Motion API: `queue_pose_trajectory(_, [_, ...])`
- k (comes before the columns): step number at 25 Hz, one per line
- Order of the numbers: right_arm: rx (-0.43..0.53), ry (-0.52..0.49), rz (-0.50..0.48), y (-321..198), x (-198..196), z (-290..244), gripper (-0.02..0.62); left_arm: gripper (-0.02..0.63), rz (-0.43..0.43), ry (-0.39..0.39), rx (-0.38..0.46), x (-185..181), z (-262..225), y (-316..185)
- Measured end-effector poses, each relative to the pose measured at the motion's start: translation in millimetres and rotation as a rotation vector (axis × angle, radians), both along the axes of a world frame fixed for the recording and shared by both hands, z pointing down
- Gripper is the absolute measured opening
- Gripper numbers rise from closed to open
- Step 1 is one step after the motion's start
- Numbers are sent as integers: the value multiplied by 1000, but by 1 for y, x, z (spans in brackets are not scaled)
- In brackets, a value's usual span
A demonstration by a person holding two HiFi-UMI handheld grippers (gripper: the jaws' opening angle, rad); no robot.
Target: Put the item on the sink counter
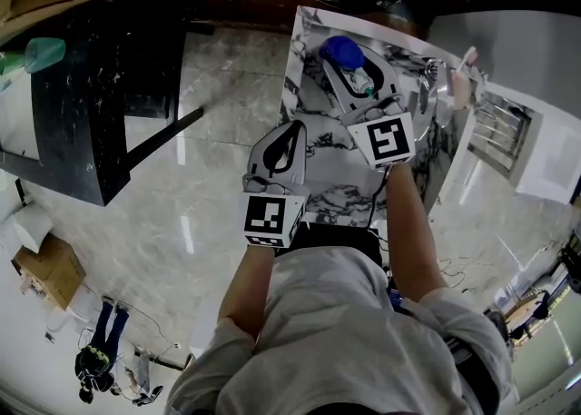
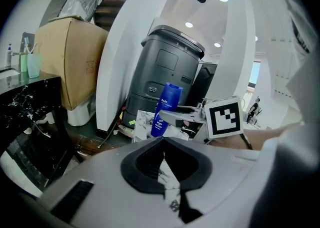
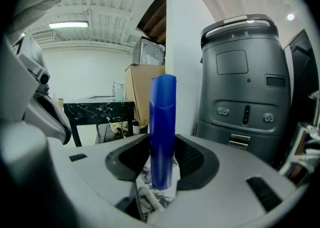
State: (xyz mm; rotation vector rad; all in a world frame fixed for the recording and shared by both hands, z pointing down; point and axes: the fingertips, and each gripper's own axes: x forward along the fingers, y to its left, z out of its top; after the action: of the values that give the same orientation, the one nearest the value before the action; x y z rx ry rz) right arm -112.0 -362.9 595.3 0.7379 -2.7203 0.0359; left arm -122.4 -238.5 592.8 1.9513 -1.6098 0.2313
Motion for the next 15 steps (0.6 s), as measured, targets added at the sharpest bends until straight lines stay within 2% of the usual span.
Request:
queue_pose_trajectory(4, [-46, -1, 31, 1, 0, 4, 165, 9, 5, -7, 7, 0, -4, 2])
queue_pose_trajectory(6, [-76, -31, 56, 0, 4, 5, 197, 9, 9, -7, 9, 0, -5, 3])
queue_pose_trajectory(9, [-113, -77, 99, -3, 11, 1, 209, 9, 12, -5, 8, 0, -6, 7])
queue_pose_trajectory(15, [-120, -54, 118, 6, 16, 0, 215, 9, 15, -6, 15, -2, -11, 11])
